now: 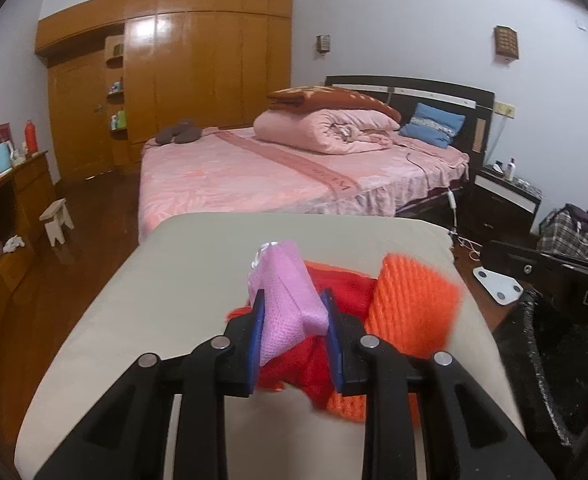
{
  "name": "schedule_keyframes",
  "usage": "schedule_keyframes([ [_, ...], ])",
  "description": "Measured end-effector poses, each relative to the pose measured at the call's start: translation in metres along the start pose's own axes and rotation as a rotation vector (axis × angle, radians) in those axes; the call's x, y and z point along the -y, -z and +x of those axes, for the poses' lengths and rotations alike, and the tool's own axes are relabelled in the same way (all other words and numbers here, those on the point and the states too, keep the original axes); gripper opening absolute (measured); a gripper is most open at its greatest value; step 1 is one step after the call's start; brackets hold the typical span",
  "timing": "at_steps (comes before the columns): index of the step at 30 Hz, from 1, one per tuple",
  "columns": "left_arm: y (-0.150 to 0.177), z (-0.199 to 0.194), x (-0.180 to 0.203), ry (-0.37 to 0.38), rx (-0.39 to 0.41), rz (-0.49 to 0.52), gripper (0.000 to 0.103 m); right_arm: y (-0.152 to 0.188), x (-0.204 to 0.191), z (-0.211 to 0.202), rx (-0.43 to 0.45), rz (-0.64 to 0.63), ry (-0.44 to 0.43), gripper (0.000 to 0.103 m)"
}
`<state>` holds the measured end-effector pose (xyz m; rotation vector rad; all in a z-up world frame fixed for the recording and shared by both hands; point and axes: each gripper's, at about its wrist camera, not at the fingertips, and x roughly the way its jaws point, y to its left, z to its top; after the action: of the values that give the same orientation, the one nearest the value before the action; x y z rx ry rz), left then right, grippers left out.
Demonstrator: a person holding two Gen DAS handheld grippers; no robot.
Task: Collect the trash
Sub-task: 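Lift the orange mesh pad with the right gripper, pulling it off the red cloth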
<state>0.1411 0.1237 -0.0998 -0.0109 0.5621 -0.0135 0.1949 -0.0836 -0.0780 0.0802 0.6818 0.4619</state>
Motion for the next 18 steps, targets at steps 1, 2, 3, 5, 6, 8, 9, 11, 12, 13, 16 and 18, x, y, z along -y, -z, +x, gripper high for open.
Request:
schedule_keyframes([
  [1, 0.001, 0.001, 0.004, 0.009, -0.005, -0.002, 0.027, 0.003, 0.005, 0.002, -0.012, 0.01, 0.007, 0.0],
  [2, 0.002, 0.001, 0.005, 0.014, -0.008, -0.005, 0.027, 0.007, 0.008, 0.004, -0.023, 0.02, 0.008, 0.0],
  [3, 0.004, 0.002, 0.008, 0.016, -0.013, -0.003, 0.027, 0.011, 0.01, 0.008, -0.036, 0.025, 0.014, 0.0],
  [5, 0.008, 0.003, 0.009, 0.015, -0.024, 0.003, 0.027, 0.019, 0.01, 0.013, -0.056, 0.028, 0.03, 0.004],
  [6, 0.009, 0.004, 0.009, 0.014, -0.029, 0.004, 0.027, 0.023, 0.01, 0.018, -0.071, 0.031, 0.035, 0.005],
  [8, 0.014, 0.006, 0.007, 0.004, -0.043, 0.007, 0.027, 0.033, 0.011, 0.027, -0.099, 0.042, 0.048, 0.019],
  [9, 0.018, 0.008, 0.005, -0.003, -0.053, 0.007, 0.027, 0.038, 0.011, 0.033, -0.114, 0.055, 0.061, 0.039],
  [11, 0.024, 0.01, 0.001, -0.014, -0.066, 0.006, 0.027, 0.043, 0.012, 0.037, -0.126, 0.083, 0.058, 0.06],
  [12, 0.027, 0.011, -0.002, -0.022, -0.071, 0.007, 0.027, 0.045, 0.009, 0.039, -0.127, 0.086, 0.054, 0.06],
  [13, 0.029, 0.012, -0.004, -0.027, -0.074, 0.006, 0.027, 0.046, 0.005, 0.04, -0.129, 0.079, 0.048, 0.062],
  [16, 0.035, 0.012, -0.015, -0.04, -0.082, -0.012, 0.027, 0.047, -0.005, 0.045, -0.133, 0.049, 0.033, 0.074],
  [18, 0.038, 0.012, -0.02, -0.048, -0.082, -0.019, 0.027, 0.048, -0.012, 0.05, -0.139, 0.028, 0.034, 0.079],
])
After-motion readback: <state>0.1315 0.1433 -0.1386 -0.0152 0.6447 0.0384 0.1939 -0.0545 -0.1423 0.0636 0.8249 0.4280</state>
